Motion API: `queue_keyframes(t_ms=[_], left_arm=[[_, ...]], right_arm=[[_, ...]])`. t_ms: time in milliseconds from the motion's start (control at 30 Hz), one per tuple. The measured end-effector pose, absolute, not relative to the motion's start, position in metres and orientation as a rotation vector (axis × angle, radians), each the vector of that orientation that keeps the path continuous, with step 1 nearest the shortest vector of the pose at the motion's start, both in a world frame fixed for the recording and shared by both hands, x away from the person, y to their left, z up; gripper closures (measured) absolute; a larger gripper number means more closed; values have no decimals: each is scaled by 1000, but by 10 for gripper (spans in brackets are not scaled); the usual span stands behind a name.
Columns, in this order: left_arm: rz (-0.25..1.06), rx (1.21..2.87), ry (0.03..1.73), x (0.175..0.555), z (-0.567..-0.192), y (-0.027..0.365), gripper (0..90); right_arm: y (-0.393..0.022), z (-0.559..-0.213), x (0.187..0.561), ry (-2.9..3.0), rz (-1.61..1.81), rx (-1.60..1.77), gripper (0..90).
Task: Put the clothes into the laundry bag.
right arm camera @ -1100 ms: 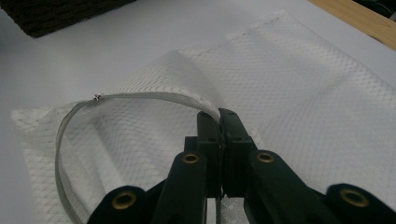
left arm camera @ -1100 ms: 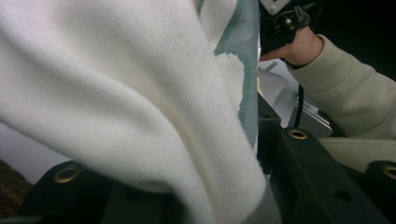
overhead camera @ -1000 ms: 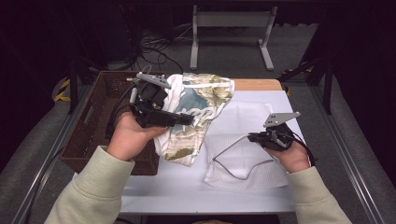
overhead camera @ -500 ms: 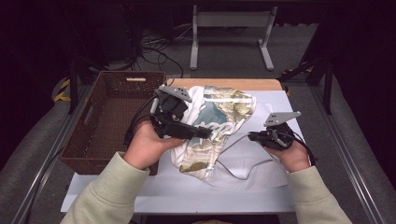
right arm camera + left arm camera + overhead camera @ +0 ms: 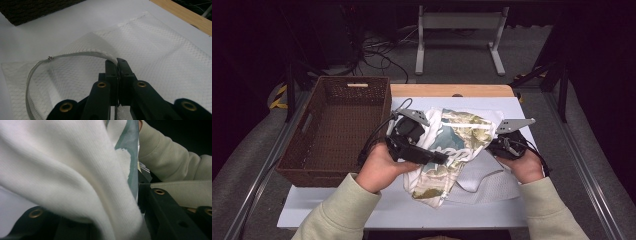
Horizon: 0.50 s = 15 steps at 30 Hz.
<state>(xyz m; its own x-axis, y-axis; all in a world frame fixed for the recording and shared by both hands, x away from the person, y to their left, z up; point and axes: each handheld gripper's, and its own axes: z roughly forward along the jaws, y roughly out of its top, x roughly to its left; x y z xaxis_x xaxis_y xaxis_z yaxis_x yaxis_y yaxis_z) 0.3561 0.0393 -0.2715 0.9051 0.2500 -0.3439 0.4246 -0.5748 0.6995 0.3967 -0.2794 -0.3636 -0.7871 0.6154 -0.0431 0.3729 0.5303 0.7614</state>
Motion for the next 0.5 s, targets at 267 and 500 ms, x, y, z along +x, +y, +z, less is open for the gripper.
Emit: queue_keyframes(t_ms=[267,500], left_arm=[[-326,2234,473,348,-289,33,671],[-399,2271,435,344,-304,21,671]], right_arm=[[-276,-359,398,2453,1120,808,880],[-277,-360,397,2449,1122,818,880]])
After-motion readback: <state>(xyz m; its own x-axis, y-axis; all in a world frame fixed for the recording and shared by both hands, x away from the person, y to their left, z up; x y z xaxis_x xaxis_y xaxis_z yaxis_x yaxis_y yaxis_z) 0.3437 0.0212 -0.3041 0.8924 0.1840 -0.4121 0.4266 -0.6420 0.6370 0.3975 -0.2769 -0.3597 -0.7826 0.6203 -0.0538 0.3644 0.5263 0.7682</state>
